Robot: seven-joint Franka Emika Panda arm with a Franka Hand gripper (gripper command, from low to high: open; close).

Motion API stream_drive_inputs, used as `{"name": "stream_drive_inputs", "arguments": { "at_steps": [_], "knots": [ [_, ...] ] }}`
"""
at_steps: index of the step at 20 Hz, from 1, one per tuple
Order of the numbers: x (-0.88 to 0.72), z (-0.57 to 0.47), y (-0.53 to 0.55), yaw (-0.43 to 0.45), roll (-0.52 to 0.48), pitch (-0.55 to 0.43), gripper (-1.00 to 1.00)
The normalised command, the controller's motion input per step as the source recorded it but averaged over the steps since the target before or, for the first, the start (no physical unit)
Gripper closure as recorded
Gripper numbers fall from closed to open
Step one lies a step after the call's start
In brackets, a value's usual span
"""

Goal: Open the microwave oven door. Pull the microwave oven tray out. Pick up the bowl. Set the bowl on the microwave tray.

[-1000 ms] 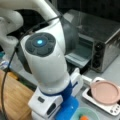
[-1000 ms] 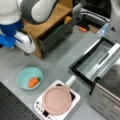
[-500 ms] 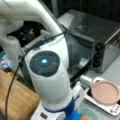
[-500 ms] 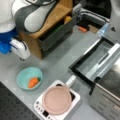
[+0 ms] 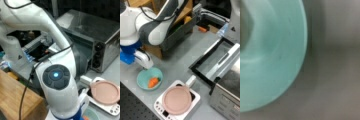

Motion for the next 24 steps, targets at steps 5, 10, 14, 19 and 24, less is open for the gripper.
{"name": "stream_drive_inputs", "arguments": {
  "at_steps": [5,10,14,19,24],
  "knots": [
    [-0.03,-0.18,-0.03,-0.045,0.092,-0.173,-1.0],
    [-0.06,-0.23,-0.04,-0.048,0.108,-0.201,-1.0],
    [-0.08,-0.19,0.0,-0.055,0.127,-0.214,-1.0],
    [-0.1,-0.17,0.02,-0.06,0.15,-0.227,-1.0],
    [-0.1,-0.22,0.01,-0.065,0.171,-0.248,-1.0]
  ]
}}
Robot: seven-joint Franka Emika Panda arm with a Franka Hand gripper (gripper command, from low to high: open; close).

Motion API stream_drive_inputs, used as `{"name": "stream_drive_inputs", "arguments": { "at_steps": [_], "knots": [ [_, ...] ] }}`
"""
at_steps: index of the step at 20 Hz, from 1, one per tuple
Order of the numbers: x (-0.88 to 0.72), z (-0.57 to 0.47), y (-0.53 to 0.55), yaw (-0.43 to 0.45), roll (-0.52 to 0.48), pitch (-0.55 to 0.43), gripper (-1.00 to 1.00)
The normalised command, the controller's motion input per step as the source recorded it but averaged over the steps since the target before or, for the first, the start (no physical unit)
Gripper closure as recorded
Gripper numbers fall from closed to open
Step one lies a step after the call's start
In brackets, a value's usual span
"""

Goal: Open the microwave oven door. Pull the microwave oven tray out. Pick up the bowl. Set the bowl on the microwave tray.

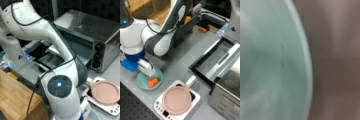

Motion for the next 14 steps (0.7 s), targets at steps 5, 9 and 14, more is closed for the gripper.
{"name": "stream_drive_inputs", "arguments": {
  "at_steps": [5,9,14],
  "knots": [
    [-0.1,-0.18,-0.03,-0.048,0.187,-0.239,-1.0],
    [-0.11,-0.12,-0.06,-0.02,0.21,-0.23,1.0],
    [-0.11,-0.09,-0.07,-0.017,0.207,-0.203,1.0]
  ]
}}
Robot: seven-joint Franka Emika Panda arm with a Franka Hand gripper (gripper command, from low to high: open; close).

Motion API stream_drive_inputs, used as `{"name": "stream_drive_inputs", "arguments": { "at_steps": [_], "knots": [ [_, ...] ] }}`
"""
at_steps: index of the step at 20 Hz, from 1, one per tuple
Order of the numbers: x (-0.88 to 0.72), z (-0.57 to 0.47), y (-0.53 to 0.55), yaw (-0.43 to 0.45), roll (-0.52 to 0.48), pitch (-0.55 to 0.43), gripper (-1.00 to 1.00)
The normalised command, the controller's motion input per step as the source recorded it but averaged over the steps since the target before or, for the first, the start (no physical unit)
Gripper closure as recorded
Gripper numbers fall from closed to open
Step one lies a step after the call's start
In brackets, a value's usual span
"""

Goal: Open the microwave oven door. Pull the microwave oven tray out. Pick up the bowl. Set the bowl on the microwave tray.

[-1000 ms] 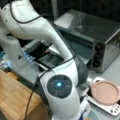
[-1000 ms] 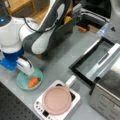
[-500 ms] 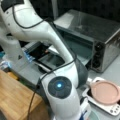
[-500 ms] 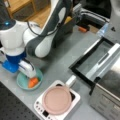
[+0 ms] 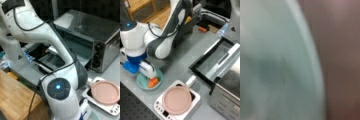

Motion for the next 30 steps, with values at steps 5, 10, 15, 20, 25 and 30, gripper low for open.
{"name": "stream_drive_inputs", "arguments": {
  "at_steps": [5,10,15,20,25,30],
  "knots": [
    [-0.11,-0.11,-0.05,-0.035,0.187,-0.213,1.0],
    [-0.1,-0.18,-0.04,-0.036,0.178,-0.245,1.0],
    [-0.11,-0.17,0.0,-0.05,0.18,-0.251,1.0],
    [-0.2,-0.07,0.07,-0.11,0.171,-0.156,1.0],
    [-0.34,0.29,0.25,-0.133,0.167,-0.013,1.0],
    [-0.37,0.18,0.4,-0.089,0.163,-0.049,1.0]
  ]
}}
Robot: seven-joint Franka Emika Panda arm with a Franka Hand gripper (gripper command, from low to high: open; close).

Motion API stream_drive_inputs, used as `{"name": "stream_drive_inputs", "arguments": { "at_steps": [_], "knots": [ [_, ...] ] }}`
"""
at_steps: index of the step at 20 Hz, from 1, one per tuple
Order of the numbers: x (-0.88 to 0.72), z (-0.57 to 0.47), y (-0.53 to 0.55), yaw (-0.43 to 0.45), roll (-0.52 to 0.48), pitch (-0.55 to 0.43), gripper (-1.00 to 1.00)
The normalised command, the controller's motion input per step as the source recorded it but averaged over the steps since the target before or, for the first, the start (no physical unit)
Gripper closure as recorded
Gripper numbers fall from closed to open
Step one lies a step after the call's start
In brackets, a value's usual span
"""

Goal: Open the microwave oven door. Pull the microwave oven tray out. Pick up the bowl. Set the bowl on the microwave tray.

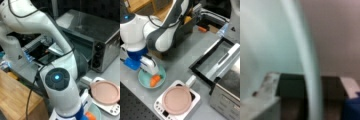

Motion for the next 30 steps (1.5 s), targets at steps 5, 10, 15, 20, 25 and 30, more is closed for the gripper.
{"name": "stream_drive_inputs", "arguments": {
  "at_steps": [5,10,15,20,25,30],
  "knots": [
    [-0.38,0.06,0.46,-0.114,0.178,-0.061,1.0],
    [-0.5,0.23,0.49,-0.187,0.15,-0.025,1.0],
    [-0.6,0.25,0.53,-0.164,0.103,-0.063,1.0],
    [-0.57,0.0,0.41,-0.133,0.095,-0.147,1.0],
    [-0.68,-0.09,0.19,-0.257,0.07,-0.146,1.0],
    [-0.78,-0.05,0.14,-0.374,0.032,-0.133,1.0]
  ]
}}
